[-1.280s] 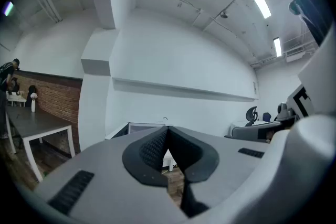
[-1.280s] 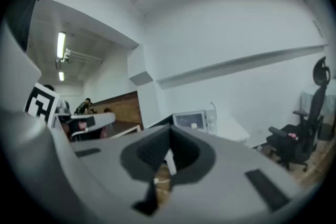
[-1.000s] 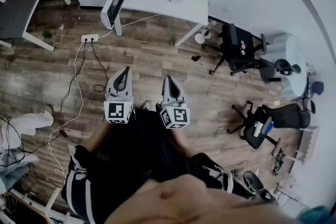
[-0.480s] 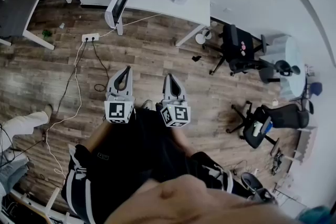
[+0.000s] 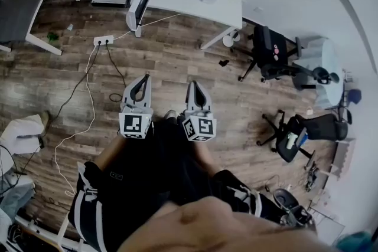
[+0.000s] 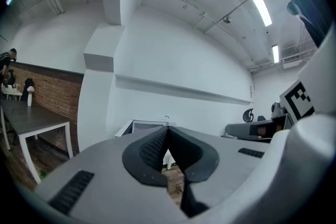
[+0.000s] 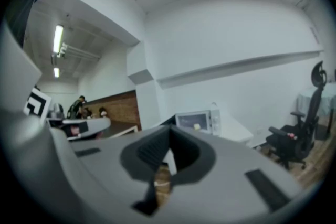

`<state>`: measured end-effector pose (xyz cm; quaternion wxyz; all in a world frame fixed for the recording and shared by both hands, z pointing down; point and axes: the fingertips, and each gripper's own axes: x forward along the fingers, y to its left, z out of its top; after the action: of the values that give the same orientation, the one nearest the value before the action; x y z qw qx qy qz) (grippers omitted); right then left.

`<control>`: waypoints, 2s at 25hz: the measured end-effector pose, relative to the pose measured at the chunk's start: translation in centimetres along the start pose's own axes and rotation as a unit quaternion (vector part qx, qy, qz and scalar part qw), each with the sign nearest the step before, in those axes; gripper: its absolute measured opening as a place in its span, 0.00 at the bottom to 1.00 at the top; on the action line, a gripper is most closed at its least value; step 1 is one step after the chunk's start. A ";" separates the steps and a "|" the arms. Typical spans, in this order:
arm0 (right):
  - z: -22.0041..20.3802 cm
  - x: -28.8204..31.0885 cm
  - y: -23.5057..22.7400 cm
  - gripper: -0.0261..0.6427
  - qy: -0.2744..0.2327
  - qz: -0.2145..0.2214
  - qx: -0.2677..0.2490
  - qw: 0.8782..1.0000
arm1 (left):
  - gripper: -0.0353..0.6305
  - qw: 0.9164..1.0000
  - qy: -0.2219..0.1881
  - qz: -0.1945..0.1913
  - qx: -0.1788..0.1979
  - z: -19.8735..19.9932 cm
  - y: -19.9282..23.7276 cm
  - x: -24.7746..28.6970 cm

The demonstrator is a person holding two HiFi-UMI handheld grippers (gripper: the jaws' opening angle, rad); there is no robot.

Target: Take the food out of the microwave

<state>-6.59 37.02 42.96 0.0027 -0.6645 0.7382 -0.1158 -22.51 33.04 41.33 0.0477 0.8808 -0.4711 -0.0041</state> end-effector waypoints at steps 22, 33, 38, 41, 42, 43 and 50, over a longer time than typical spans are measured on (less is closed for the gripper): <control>1.0 7.0 -1.7 0.08 -0.013 -0.014 -0.009 1.000 | 0.10 1.000 0.003 -0.023 -0.005 -0.7 2.3 5.8; 3.2 14.4 -8.6 0.08 -0.014 -0.002 -0.008 1.000 | 0.10 1.000 0.021 0.002 -0.005 -0.9 1.8 15.1; 4.5 18.2 -12.6 0.08 -0.007 0.013 -0.009 1.000 | 0.10 0.999 0.024 0.023 0.002 -0.7 1.2 20.6; 5.1 20.5 -15.2 0.08 -0.003 0.022 -0.010 1.000 | 0.10 0.999 0.024 0.039 0.009 -0.4 0.8 24.1; 5.3 21.2 -16.1 0.08 -0.003 0.025 -0.010 1.000 | 0.10 0.999 0.023 0.045 0.013 -0.4 0.6 25.2; 5.4 21.9 -16.9 0.08 -0.003 0.028 -0.011 1.000 | 0.10 0.998 0.022 0.050 0.015 -0.5 0.4 26.2; 6.4 26.4 -21.2 0.08 -0.001 0.060 -0.016 0.998 | 0.10 0.997 0.033 0.074 0.007 -1.5 -1.0 32.4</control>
<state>12.16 8.10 44.38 -0.0003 -0.6192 0.7785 -0.1029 -3.63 6.80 43.92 0.0573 0.8434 -0.5333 0.0313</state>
